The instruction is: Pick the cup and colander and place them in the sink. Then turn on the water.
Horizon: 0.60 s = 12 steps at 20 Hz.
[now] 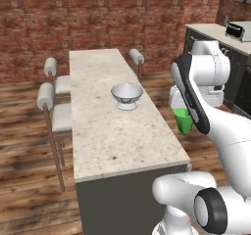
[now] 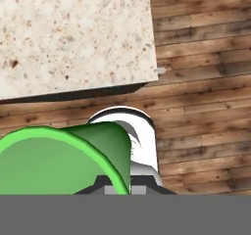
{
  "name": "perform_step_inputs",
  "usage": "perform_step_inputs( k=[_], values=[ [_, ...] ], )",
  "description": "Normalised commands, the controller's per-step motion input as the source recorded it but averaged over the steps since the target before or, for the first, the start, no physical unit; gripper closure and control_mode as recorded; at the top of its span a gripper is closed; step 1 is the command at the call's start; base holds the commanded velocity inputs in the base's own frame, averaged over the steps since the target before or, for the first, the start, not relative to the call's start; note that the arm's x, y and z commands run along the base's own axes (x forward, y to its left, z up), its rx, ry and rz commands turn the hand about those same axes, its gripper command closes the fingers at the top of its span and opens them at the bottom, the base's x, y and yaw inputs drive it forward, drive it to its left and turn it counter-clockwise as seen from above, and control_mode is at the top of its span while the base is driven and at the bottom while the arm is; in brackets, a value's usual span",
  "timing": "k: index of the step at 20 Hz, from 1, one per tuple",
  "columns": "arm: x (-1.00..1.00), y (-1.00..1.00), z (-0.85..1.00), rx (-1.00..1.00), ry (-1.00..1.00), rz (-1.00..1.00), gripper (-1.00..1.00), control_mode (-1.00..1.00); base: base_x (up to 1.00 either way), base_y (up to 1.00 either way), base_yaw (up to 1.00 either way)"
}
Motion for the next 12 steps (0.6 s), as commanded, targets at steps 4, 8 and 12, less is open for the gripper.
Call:
perform_step_inputs(
  k=[4,8,12],
  values=[
    [0.0,0.0,0.0,0.0,0.0,0.0,1.0,1.0,-0.31,-0.65,-0.17],
    [0.0,0.0,0.0,0.0,0.0,0.0,1.0,1.0,-0.18,-0.68,-0.21],
    [0.0,0.0,0.0,0.0,0.0,0.0,1.0,1.0,-0.14,-0.77,-0.19]
  ],
)
